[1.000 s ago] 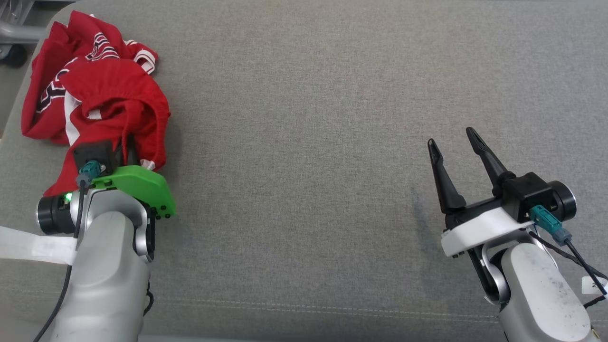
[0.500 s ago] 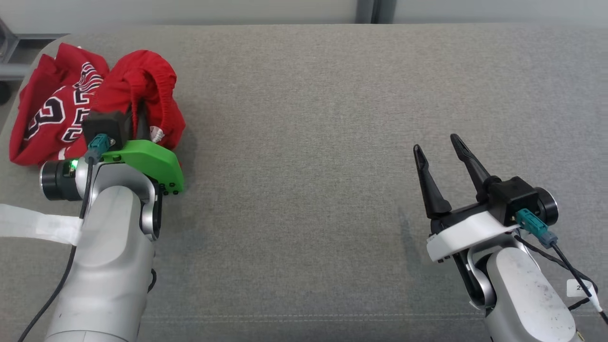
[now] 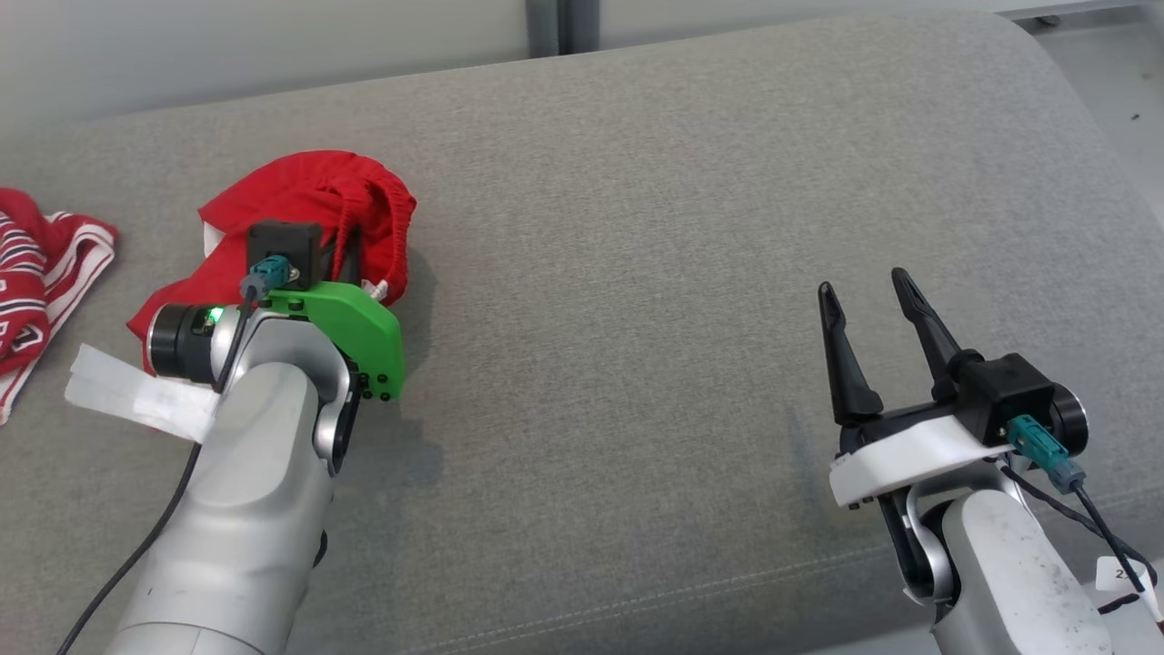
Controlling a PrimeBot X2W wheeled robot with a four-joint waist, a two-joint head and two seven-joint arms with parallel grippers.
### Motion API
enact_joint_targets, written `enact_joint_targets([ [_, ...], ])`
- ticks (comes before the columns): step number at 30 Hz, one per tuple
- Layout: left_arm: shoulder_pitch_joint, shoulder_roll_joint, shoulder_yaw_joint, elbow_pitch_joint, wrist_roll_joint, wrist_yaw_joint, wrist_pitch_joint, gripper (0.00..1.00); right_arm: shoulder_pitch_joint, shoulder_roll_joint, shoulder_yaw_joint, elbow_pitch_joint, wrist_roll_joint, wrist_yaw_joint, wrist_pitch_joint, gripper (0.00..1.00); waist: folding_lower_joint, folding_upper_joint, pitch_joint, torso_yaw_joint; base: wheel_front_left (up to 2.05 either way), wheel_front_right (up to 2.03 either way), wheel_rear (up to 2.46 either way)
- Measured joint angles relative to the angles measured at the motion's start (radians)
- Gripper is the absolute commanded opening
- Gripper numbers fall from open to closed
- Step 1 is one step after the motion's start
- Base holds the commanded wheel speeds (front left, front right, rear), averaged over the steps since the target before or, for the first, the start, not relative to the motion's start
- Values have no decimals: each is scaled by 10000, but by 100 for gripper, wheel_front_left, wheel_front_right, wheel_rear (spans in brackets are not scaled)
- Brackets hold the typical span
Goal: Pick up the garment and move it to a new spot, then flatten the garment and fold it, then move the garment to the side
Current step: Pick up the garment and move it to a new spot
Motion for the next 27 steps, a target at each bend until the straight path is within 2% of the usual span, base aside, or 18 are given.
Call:
enact_joint_targets([
  [10,-246,12,-1093,-301,-803,27,318,0,10,31,284,-215,75,12,0,100,0,0,278,-1250,0,0,0],
  [14,-523,12,-1275,-374,-880,219,380,0,-39,63,537,-245,82,31,0,100,0,0,475,-1803,0,0,0],
  [19,-642,15,-1337,-324,-913,472,397,1,-208,79,907,-221,174,213,0,100,0,0,738,-2504,0,0,0],
  [21,-652,19,-1315,-240,-930,537,391,41,-344,88,1085,-180,178,303,0,100,0,0,839,-2791,0,0,0],
  [22,-652,17,-1271,-176,-955,539,362,85,-413,90,1183,-134,184,330,0,100,0,0,884,-2933,0,0,0],
  [23,-652,21,-1254,-151,-1074,539,362,100,-463,105,1223,-102,217,370,0,100,0,0,928,-3080,0,0,0],
  [27,-651,35,-1540,-234,-1695,537,360,100,-505,130,1175,4,385,362,0,100,0,0,1070,-3598,0,0,0],
])
